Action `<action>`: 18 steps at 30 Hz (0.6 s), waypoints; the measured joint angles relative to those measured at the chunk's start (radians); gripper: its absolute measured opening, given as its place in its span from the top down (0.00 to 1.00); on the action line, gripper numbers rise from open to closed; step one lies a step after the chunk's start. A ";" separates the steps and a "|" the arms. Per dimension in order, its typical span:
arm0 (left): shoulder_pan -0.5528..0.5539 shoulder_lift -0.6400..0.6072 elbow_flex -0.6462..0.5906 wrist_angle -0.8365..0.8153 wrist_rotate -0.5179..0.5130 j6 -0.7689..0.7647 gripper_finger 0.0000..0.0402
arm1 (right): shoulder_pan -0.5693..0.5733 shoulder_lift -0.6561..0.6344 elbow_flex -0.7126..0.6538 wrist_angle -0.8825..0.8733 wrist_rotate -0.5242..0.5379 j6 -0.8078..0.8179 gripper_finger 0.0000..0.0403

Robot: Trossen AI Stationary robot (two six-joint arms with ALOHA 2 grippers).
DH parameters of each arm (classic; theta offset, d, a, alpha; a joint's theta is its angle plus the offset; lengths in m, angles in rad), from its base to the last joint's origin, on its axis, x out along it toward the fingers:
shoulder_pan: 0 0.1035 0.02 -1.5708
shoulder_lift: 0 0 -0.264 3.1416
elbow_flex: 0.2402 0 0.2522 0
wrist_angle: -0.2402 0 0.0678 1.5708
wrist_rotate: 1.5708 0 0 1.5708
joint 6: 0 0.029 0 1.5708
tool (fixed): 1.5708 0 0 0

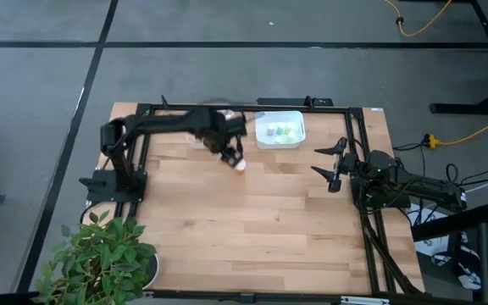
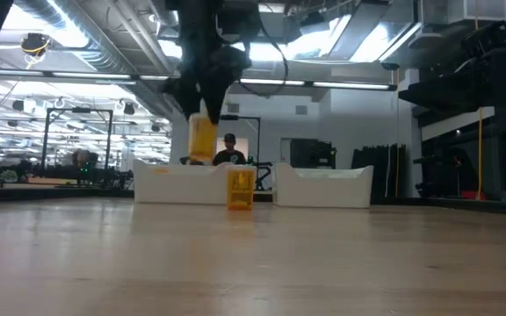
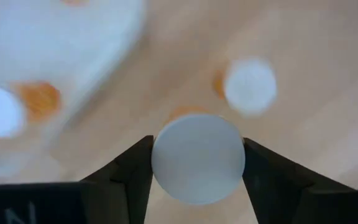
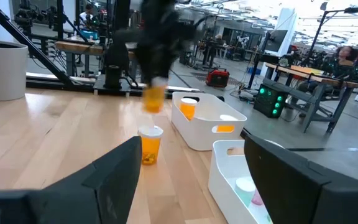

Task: Pick and place medicine bottles into bin by pill shape (circle, oval)
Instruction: Put the orange pill bottle into the left white bin

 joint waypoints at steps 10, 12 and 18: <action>0.303 0.002 0.123 -0.067 -0.049 0.112 0.50 | 0.000 0.000 0.000 0.000 0.000 0.000 0.29; 0.344 0.016 0.123 -0.054 -0.052 0.118 0.50 | 0.000 0.000 0.000 0.000 0.000 0.000 0.29; 0.383 0.076 0.123 -0.030 -0.049 0.129 0.50 | 0.000 0.000 0.000 0.000 0.000 0.000 0.29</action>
